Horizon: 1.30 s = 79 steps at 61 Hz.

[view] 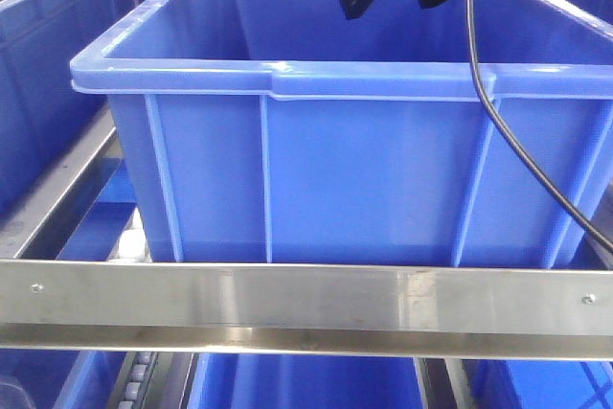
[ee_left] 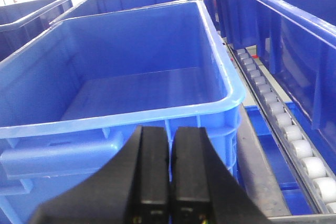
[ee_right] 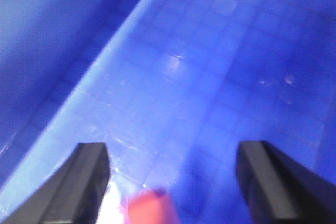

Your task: Pick red cube and place on left shelf

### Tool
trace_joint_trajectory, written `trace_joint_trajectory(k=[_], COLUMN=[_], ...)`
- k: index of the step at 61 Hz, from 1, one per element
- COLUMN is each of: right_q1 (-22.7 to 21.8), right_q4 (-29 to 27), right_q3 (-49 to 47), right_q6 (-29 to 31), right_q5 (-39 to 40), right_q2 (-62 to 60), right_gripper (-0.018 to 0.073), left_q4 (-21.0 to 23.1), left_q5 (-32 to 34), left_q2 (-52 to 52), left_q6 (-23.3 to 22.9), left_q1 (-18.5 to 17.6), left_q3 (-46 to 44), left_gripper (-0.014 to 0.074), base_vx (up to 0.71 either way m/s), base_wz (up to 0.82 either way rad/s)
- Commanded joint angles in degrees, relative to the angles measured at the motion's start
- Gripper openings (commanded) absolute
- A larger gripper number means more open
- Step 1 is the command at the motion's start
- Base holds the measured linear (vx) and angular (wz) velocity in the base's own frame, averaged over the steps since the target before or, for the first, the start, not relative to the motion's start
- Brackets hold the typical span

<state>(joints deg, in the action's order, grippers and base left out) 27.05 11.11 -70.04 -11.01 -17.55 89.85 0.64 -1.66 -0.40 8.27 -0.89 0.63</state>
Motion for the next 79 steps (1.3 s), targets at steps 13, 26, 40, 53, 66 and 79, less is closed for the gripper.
trace_joint_trajectory(k=[13, 26, 40, 53, 66, 79], right_q1=[-0.20, -1.51, -5.27, -12.32, -19.30, -21.35], right_q4=[2.13, 2.13, 2.13, 2.13, 2.13, 2.13], right_q3=[-0.35, 8.57, 22.90, 34.19, 43.44, 49.75], right_q6=[0.12, 0.12, 0.12, 0.12, 0.12, 0.12], right_q5=[1.31, 6.86, 12.56, 13.25, 13.60, 15.61], right_q2=[-9.76, -20.34, -35.29, -47.54, -59.46, -70.47], right_gripper=[0.0575, 0.0211, 0.0058, 0.0058, 0.0058, 0.0058], left_q4=[0.27, 0.27, 0.27, 0.27, 0.27, 0.27], left_q5=[5.14, 5.14, 5.14, 5.14, 5.14, 5.14], left_q2=[0.47, 0.47, 0.47, 0.47, 0.47, 0.47], left_q6=[0.03, 0.03, 0.03, 0.03, 0.03, 0.03], left_q1=[-0.31, -0.31, -0.31, -0.31, -0.31, -0.31], left_q3=[1.26, 1.26, 1.26, 1.26, 1.26, 1.26], left_gripper=[0.0106, 0.0106, 0.0106, 0.0106, 0.0106, 0.0106], base_vx=[0.00, -0.01, 0.00, -0.01, 0.00, 0.00], base_wz=[0.00, -0.07, 0.00, 0.07, 0.00, 0.00])
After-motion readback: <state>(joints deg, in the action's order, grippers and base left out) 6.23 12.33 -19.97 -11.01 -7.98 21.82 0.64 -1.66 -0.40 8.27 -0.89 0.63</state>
